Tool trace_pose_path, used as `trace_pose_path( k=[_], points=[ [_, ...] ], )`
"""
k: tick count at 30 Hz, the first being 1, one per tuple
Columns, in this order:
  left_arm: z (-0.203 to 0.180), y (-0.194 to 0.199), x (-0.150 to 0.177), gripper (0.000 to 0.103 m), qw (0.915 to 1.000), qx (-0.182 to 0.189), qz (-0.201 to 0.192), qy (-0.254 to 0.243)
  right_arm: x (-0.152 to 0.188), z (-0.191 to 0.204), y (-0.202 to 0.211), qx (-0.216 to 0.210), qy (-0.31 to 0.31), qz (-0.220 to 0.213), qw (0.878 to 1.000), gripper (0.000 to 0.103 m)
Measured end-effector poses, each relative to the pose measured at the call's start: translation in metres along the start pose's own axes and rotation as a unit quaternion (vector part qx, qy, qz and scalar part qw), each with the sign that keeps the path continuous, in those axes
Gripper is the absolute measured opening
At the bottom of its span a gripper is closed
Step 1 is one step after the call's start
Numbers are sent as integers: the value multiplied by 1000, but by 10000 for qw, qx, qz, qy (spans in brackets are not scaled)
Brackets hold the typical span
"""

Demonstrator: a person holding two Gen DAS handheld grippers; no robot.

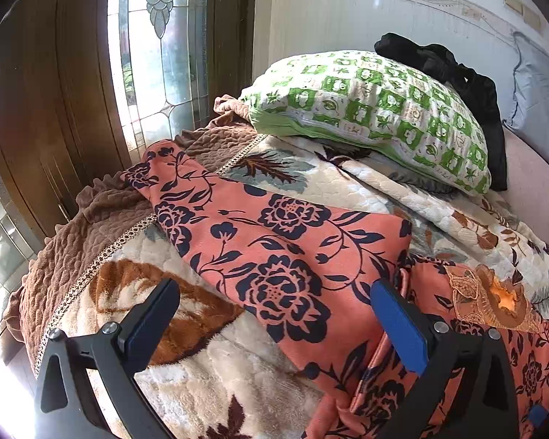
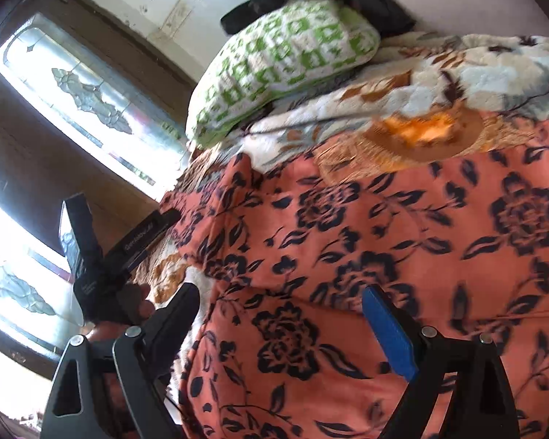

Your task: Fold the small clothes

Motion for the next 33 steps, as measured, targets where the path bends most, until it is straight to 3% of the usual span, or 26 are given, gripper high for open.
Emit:
trace_pose_path(
  k=[3, 5, 7, 9, 11, 13, 14, 20, 24, 29, 33],
  points=[
    [-12, -4, 6, 103, 9998, 46, 97, -165, -21, -39, 35, 609, -82, -455, 9971, 88],
    [-20, -10, 12, 103, 9993, 13, 175, -316, -31, -67, 41, 893, -210, -447, 9948, 70],
    [-25, -16, 18, 103, 9987, -92, 262, -419, -36, -94, 42, 1197, -363, -452, 9911, 62],
    [-33, -25, 27, 103, 9974, -45, 465, -549, -35, -123, 37, 1554, -521, -328, 9859, 59],
    [-45, -42, 41, 103, 9921, -50, 940, -827, -27, -152, 23, 1892, -885, 159, 9778, 51],
    [-50, -54, 51, 103, 9879, -57, 1267, -891, -32, -155, 24, 1938, -890, 128, 9769, 50],
    [-49, -54, 50, 103, 9891, -58, 1233, -802, -38, -151, 25, 1976, -734, 126, 9775, 50],
    [-17, -24, 13, 103, 9983, 136, 552, -110, -44, -123, 15, 1517, -496, 60, 9872, 50],
    [43, -16, -9, 103, 9975, -283, 132, 636, -42, -106, 16, 1034, -403, -62, 9938, 56],
    [123, -42, -12, 103, 9864, -514, 510, 1473, -44, -86, 16, 928, 3, -279, 9953, 60],
    [162, -68, -32, 101, 9783, -278, 851, 1868, -46, -79, 11, 848, 123, -289, 9959, 60]
  ],
)
Point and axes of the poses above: each gripper's, at about its wrist camera, not at the fingertips, and y roughly against the way its jaws point, z to its left, x to its underside, the point moved 3 cm from there along -y, roughly the way its jaws point, and after that the axes turned 3 degrees about -z, right-handed, at the moved point
